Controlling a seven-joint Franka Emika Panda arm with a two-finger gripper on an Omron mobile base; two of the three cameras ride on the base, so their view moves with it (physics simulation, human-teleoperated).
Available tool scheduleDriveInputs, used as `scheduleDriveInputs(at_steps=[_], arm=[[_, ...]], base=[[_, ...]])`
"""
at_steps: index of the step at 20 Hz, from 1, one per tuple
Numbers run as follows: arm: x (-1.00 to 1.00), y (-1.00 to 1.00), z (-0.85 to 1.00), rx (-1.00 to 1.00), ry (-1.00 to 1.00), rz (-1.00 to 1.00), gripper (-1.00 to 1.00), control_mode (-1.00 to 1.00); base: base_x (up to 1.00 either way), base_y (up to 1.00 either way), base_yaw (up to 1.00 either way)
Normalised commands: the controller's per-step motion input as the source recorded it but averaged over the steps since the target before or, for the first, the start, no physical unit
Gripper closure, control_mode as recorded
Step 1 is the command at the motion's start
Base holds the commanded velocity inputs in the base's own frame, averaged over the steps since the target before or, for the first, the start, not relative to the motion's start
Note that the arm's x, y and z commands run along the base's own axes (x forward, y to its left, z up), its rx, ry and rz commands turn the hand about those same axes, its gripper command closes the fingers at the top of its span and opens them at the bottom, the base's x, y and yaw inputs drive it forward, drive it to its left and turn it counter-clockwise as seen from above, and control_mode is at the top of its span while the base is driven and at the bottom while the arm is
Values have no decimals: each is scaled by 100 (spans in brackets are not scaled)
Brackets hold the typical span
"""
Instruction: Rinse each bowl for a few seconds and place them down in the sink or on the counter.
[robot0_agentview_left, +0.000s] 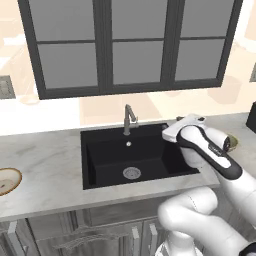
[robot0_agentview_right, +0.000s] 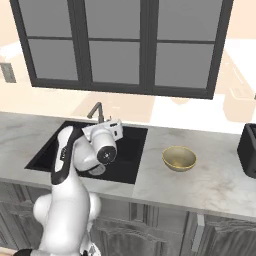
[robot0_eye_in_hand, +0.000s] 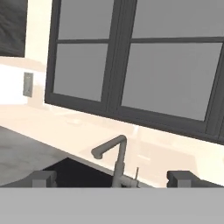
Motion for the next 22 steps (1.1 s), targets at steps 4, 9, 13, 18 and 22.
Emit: scheduleDriveInputs(at_steps=[4, 9, 13, 18, 22], arm=[[16, 5, -10, -1, -6, 0, -100, -100], [11, 1, -11, -4, -7, 0, -100, -100], [12, 0, -12, -5, -9, 0, -100, -100], [21, 1, -2, -1, -1, -2, -100, -100], [26, 1, 0, 0, 8, -3, -100, -100]], base=[[0, 0, 0], [0, 0, 0], [0, 0, 0], [0, 0, 0], [0, 0, 0]])
